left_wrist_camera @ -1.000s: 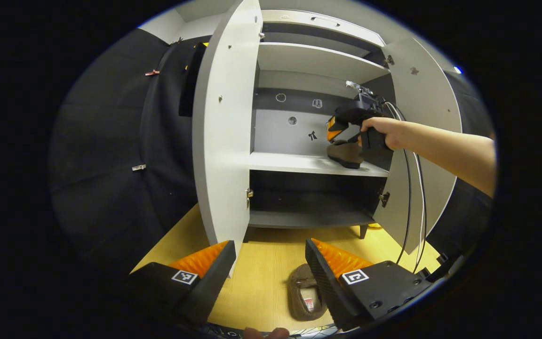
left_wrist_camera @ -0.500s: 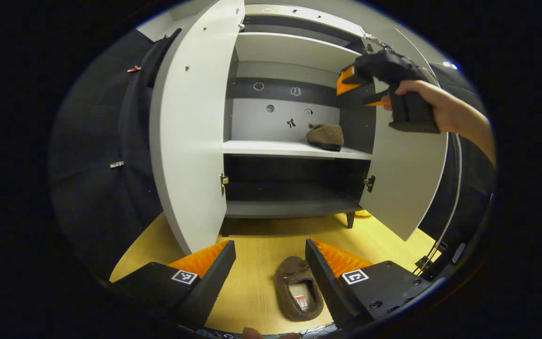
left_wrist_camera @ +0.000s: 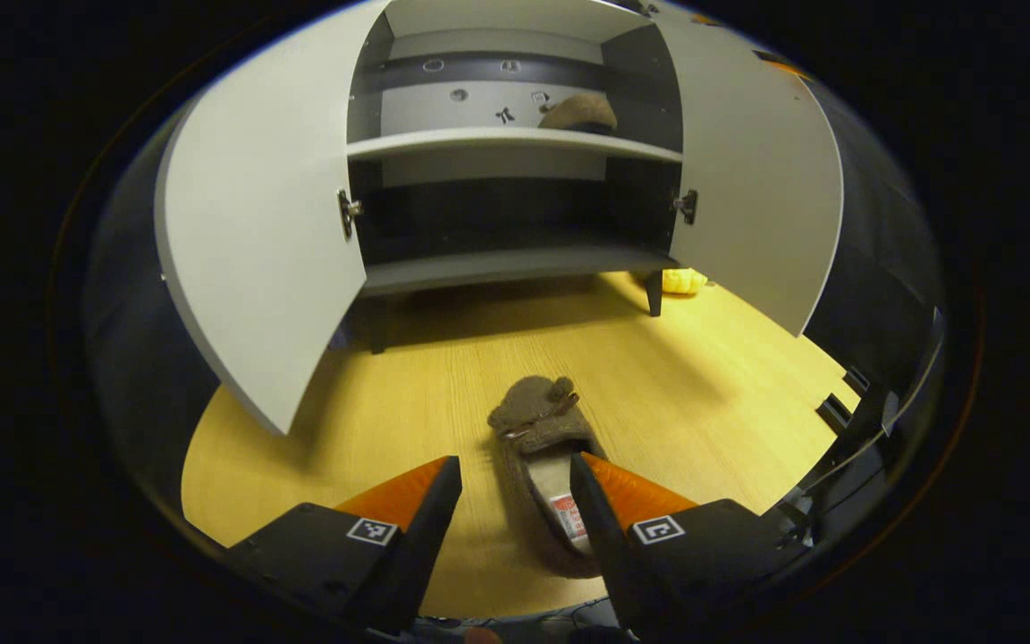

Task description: Grab one shoe with the right hand and put it into the shoe cabinet, grab the other shoe with the left hand and put it into the shoe cabinet; then close the right door with the right hand and the left door with the left hand.

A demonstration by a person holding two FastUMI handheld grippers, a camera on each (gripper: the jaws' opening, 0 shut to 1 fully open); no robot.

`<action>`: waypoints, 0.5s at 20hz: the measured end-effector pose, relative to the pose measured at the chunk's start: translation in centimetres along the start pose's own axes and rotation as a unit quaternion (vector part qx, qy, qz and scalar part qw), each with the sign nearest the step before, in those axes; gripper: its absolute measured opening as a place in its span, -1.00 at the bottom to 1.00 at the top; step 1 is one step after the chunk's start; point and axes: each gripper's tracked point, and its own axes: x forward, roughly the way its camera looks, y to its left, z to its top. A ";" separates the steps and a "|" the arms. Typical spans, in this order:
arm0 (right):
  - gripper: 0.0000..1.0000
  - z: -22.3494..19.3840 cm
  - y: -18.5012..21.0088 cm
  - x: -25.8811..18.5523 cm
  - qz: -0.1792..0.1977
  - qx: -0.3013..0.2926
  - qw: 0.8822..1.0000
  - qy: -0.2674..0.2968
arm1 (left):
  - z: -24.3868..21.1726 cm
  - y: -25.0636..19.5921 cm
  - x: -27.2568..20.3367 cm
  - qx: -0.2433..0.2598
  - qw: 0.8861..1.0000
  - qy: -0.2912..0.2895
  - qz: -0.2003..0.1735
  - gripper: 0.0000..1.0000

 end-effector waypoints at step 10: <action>0.96 -0.2 -8.4 -5.8 -0.061 -0.015 0.997 0.033 | -2.0 0.3 8.4 0.021 0.999 0.038 0.003 0.10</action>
